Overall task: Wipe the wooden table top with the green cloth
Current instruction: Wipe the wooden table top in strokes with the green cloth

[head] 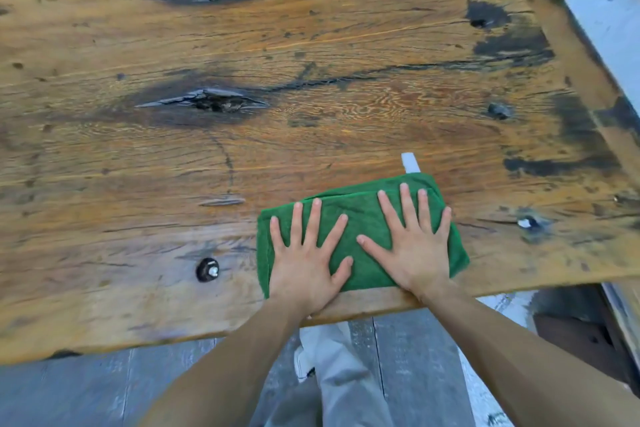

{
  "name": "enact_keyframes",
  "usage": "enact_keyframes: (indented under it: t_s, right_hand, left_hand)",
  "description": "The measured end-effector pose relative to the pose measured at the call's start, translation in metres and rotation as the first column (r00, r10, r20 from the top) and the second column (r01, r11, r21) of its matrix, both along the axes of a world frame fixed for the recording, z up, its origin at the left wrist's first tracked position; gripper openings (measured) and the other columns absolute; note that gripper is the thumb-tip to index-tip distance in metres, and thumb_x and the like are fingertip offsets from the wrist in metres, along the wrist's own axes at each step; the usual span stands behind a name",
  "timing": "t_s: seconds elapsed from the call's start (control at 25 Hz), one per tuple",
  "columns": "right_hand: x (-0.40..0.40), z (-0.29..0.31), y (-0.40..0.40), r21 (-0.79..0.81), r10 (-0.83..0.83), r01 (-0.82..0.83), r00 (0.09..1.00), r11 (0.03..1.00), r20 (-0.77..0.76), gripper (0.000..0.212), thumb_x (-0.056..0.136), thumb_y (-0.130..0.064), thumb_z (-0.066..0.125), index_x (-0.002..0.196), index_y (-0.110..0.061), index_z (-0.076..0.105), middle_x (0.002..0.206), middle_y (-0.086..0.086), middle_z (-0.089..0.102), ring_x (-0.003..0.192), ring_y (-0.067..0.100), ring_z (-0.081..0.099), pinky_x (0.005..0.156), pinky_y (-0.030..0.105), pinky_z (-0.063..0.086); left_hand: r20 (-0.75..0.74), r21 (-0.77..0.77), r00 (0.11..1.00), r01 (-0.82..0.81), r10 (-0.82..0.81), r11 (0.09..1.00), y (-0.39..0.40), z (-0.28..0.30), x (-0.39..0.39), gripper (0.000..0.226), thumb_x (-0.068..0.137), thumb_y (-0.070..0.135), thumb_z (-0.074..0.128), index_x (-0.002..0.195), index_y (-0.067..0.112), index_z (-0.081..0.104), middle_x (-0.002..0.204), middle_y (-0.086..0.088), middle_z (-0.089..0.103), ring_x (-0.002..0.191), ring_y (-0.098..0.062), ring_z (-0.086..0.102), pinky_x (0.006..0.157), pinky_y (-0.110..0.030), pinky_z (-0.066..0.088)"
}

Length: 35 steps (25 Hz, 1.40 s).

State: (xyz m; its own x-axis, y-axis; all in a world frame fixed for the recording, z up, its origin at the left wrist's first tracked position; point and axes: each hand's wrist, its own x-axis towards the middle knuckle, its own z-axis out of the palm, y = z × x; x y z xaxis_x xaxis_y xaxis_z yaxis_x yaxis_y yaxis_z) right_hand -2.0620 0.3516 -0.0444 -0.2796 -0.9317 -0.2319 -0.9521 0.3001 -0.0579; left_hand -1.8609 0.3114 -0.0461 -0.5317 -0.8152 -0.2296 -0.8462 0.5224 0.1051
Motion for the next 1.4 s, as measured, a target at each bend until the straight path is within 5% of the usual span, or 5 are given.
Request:
enact_keyframes:
  t_s: [0.2, 0.76, 1.2, 1.4]
  right_hand:
    - [0.011, 0.003, 0.053, 0.002, -0.015, 0.015, 1.000, 1.000, 0.003, 0.091, 0.081, -0.090, 0.011, 0.158, -0.042, 0.005, 0.168, 0.000, -0.005, 0.154, 0.030, -0.008, 0.117, 0.067, -0.002]
    - [-0.014, 0.007, 0.048, 0.003, -0.025, 0.025, 0.999, 1.000, 0.031, 0.088, 0.080, -0.091, 0.010, 0.156, -0.047, -0.001, 0.167, -0.004, -0.007, 0.153, 0.026, -0.013, 0.118, 0.065, -0.007]
    - [-0.086, 0.003, -0.055, 0.040, -0.039, 0.038, 0.999, 0.998, 0.030, 0.087, 0.078, -0.092, 0.004, 0.152, -0.050, -0.016, 0.164, -0.006, -0.023, 0.150, 0.024, -0.024, 0.117, 0.063, -0.011]
    - [-0.124, -0.003, -0.126, 0.017, -0.024, 0.024, 0.999, 1.000, 0.026, 0.086, 0.080, -0.091, 0.007, 0.152, -0.050, -0.016, 0.165, -0.005, -0.021, 0.151, 0.025, -0.022, 0.117, 0.063, -0.010]
  left_hand:
    - [-0.006, -0.014, 1.000, 0.009, -0.009, 1.000, 0.053, 0.000, 0.011, 0.070, 0.097, 0.067, 0.026, 0.159, 0.036, 0.019, 0.168, -0.014, 0.009, 0.154, -0.043, 0.005, 0.114, -0.076, 0.009]
    - [0.022, 0.032, 0.998, 0.061, -0.062, 0.998, 0.042, 0.005, -0.008, 0.069, 0.096, 0.068, 0.026, 0.158, 0.038, 0.022, 0.168, -0.014, 0.010, 0.153, -0.044, 0.006, 0.112, -0.078, 0.012]
    - [0.024, 0.046, 0.999, 0.024, -0.025, 0.999, -0.060, 0.001, -0.080, 0.069, 0.093, 0.073, -0.003, 0.157, 0.046, -0.008, 0.167, -0.006, -0.020, 0.152, -0.037, -0.022, 0.115, -0.072, -0.008]
    - [0.040, 0.032, 0.999, 0.007, -0.008, 0.999, -0.130, -0.003, -0.118, 0.069, 0.093, 0.073, 0.003, 0.154, 0.048, -0.016, 0.165, -0.004, -0.026, 0.151, -0.036, -0.025, 0.114, -0.071, -0.011]
